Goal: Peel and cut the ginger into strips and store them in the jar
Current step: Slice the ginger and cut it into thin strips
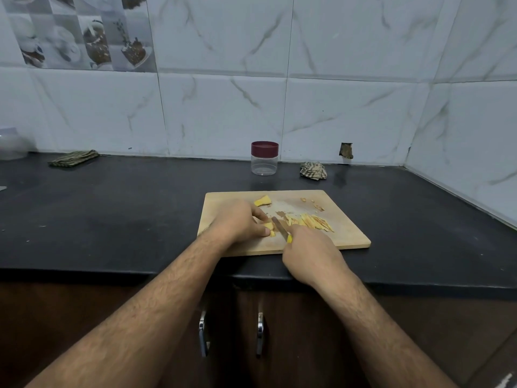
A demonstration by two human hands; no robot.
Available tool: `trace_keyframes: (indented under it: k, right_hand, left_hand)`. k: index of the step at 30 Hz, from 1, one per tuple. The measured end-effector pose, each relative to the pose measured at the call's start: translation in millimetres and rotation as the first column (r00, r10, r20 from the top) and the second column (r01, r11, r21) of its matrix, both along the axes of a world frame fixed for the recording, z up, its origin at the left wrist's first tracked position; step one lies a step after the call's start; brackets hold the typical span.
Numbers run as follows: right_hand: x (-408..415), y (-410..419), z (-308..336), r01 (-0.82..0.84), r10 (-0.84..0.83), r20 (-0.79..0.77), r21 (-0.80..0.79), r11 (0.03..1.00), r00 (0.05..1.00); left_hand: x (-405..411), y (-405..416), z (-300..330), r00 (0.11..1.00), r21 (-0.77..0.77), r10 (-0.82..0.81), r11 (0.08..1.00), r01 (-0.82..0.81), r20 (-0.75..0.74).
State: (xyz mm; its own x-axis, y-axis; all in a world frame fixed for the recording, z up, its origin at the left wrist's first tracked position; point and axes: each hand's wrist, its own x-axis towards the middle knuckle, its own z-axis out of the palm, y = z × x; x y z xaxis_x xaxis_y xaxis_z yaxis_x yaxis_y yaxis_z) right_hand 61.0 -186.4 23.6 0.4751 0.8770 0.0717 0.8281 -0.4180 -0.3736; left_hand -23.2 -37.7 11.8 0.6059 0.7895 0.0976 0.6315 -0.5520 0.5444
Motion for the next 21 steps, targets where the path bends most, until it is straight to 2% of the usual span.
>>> trace_keyframes:
  k: [14,21]
  right_hand:
    - [-3,9,-3,-0.023,0.024,0.026,-0.02,1.0,0.999]
    - [-10,17,0,-0.015,0.018,0.049,-0.061,0.998,0.999]
  left_hand:
    - [7,2,4,0.992,0.01,-0.02,1.0,0.021,-0.121]
    - [8,6,2,0.996,-0.018,-0.008,1.0,0.006,-0.091]
